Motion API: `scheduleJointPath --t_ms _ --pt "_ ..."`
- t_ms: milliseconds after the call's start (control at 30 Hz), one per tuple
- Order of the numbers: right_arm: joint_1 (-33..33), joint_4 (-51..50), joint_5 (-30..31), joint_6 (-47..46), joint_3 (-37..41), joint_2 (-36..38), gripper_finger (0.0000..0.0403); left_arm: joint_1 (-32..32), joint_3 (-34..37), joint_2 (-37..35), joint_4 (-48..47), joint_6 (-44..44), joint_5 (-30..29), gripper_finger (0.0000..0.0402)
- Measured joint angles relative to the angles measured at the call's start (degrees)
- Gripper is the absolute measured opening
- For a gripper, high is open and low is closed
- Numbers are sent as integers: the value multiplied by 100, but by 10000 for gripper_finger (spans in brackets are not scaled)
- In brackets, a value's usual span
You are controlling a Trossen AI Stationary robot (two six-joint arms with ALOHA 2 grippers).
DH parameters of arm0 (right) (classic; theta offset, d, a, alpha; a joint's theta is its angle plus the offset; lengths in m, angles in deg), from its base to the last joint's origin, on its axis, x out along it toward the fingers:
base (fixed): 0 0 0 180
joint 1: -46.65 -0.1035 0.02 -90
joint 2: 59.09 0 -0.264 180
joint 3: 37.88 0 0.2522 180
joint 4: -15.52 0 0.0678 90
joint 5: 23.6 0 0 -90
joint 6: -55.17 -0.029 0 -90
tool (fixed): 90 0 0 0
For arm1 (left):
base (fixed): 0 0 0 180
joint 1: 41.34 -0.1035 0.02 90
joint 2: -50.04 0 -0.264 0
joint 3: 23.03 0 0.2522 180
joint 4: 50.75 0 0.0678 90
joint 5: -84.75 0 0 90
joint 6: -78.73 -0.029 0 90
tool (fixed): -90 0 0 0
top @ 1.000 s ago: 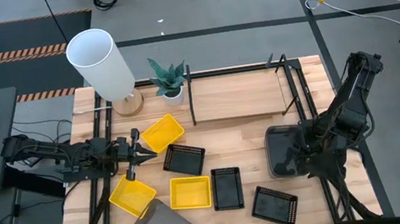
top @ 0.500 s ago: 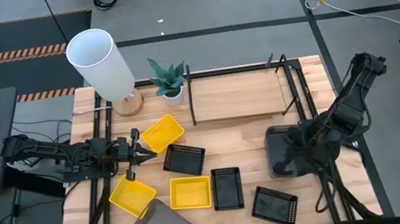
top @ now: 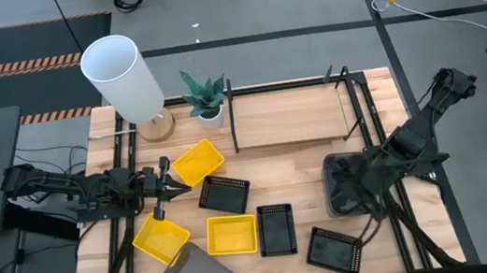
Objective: Stack baskets on shelf by color
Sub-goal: Stack the left black bin on top of the right black bin
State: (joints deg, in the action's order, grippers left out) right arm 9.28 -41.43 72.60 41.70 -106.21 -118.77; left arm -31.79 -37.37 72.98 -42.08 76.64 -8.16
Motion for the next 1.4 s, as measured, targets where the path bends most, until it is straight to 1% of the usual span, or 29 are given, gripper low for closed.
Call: scheduleJointPath --t_ms 133,233,367,467,633,800,1033,1067,1167,1200,1267,1400 --pt "204 499 -81 41 0 -364 251 0 -1 0 0 0 -1 35" --pt "355 813 -321 103 0 -614 251 0 -1 1 0 0 -1 35" --pt "574 1170 -609 -121 0 -890 251 -1 -1 0 0 0 0 28" --pt "717 1298 -626 -197 -16 -1034 250 0 1 2 -1 0 0 26" --pt "895 1271 -431 -189 -446 -1234 250 0 1 1 0 0 1 31" --pt "1100 1404 -192 -164 -747 -1247 250 1 0 2 0 0 1 36" --pt "1311 1473 6 -552 -933 -1233 250 1 1 2 0 0 -2 26" --pt "1335 1508 8 -619 -933 -1233 250 -1 0 2 0 -7 -58 26" --pt "1395 1609 19 -869 -935 -1233 250 -6 1 4 46 -7 -511 27" --pt "1418 1661 18 -928 -935 -1233 250 -8 0 4 148 42 -595 29" --pt "1457 1845 18 -965 -935 -1233 250 -8 1 4 477 472 -619 32" --pt "1522 2235 14 -1016 -954 -1191 250 3 0 4 1343 1955 -628 36"
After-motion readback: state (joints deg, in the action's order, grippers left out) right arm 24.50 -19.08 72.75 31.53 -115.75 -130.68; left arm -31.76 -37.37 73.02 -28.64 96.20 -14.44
